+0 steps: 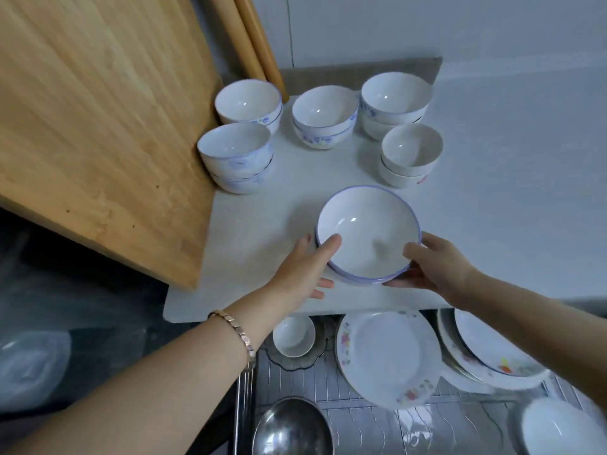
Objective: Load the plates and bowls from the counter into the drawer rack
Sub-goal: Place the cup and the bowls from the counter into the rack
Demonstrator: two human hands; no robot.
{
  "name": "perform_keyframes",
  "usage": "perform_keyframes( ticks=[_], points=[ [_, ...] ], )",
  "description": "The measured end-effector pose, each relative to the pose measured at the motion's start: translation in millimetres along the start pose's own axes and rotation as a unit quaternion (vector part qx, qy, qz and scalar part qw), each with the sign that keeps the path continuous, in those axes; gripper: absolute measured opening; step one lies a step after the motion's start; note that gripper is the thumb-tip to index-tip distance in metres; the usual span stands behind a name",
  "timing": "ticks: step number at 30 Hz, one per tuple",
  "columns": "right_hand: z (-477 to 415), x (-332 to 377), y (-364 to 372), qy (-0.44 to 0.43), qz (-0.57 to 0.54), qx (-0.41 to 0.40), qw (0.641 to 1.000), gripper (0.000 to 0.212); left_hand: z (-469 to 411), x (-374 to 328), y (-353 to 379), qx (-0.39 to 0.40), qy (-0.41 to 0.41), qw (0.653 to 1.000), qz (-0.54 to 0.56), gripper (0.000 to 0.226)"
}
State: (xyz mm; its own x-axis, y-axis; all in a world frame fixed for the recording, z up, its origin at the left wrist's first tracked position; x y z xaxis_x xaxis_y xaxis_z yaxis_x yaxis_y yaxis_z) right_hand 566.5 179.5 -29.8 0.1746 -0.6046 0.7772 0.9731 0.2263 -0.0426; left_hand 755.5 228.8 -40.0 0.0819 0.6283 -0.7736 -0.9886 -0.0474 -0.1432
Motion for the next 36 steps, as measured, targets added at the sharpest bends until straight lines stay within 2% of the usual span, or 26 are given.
perform_keyframes(
  ticks=[3, 9, 16, 23, 30, 36],
  points=[
    [43, -26, -40, 0.002, 0.025, 0.016, 1.0, 0.032, 25, 10, 43, -0.012, 0.023, 0.999, -0.035, 0.023],
    [103, -100, -140, 0.059, 0.091, -0.004, 0.994, 0.044, 60, 60, 151, 0.062, 0.022, 0.995, -0.076, 0.051],
    [120, -203, -249, 0.086, 0.25, -0.078, 0.961, 0.027, 68, 139, 282, 0.114, -0.041, 0.982, -0.144, 0.045],
    [88, -274, -318, 0.163, 0.429, -0.073, 0.885, 0.052, 51, 202, 389, 0.154, -0.134, 0.962, -0.183, 0.056],
    [39, -297, -339, 0.163, 0.556, -0.075, 0.812, 0.038, 22, 228, 447, 0.075, -0.175, 0.965, -0.18, 0.059],
    [20, -299, -340, 0.141, 0.663, -0.043, 0.734, 0.035, 15, 234, 452, 0.07, -0.19, 0.963, -0.178, 0.067]
  ],
)
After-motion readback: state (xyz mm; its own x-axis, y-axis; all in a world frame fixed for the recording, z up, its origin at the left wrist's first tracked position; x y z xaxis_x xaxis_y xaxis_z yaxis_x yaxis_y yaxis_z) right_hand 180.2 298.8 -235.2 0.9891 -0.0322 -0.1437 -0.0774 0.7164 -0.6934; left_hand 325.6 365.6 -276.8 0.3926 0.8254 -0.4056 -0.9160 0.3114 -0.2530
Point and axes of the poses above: each hand's wrist, its own z-axis away from the middle knuckle, its own y-axis out of the palm, x = y × z, the point moved 3 cm from there along -z, towards the middle knuckle
